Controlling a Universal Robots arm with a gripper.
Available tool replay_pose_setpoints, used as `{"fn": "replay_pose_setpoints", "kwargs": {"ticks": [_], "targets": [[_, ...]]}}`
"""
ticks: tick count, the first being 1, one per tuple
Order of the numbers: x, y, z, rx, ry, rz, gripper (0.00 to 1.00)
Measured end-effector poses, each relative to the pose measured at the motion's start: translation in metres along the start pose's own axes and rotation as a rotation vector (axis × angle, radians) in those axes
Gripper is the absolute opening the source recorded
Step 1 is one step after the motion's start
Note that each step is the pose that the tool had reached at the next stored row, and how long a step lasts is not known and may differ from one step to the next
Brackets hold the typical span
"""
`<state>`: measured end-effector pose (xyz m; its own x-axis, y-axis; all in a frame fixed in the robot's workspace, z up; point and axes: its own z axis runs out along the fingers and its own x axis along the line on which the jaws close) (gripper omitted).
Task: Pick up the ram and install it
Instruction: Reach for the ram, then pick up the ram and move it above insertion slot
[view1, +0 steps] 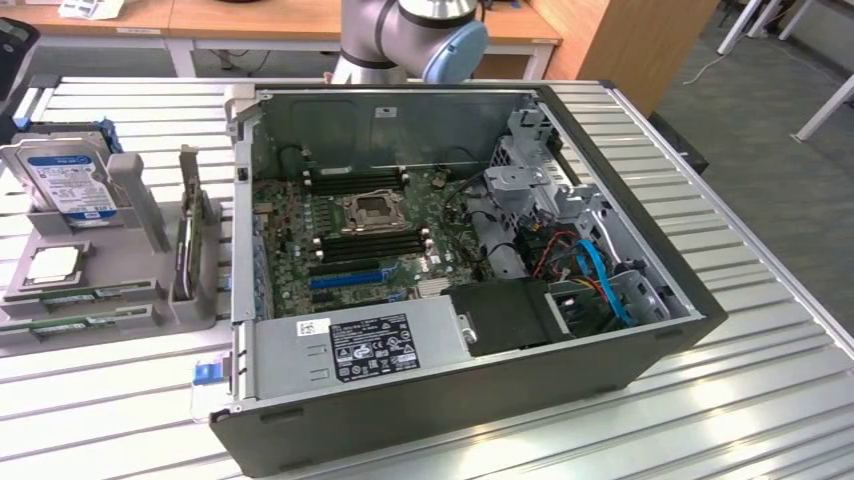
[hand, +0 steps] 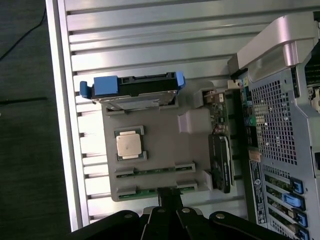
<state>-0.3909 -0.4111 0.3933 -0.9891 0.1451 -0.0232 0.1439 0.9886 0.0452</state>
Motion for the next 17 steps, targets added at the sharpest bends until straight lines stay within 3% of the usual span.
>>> {"fn": "replay_pose_setpoints", "kwargs": {"ticks": [8, 17], "targets": [[-0.0013, -0.0085, -0.0003, 0.0000, -0.0001, 0.000, 0.10], [-0.0013, -0.0085, -0.0003, 0.0000, -0.0001, 0.000, 0.10]]}}
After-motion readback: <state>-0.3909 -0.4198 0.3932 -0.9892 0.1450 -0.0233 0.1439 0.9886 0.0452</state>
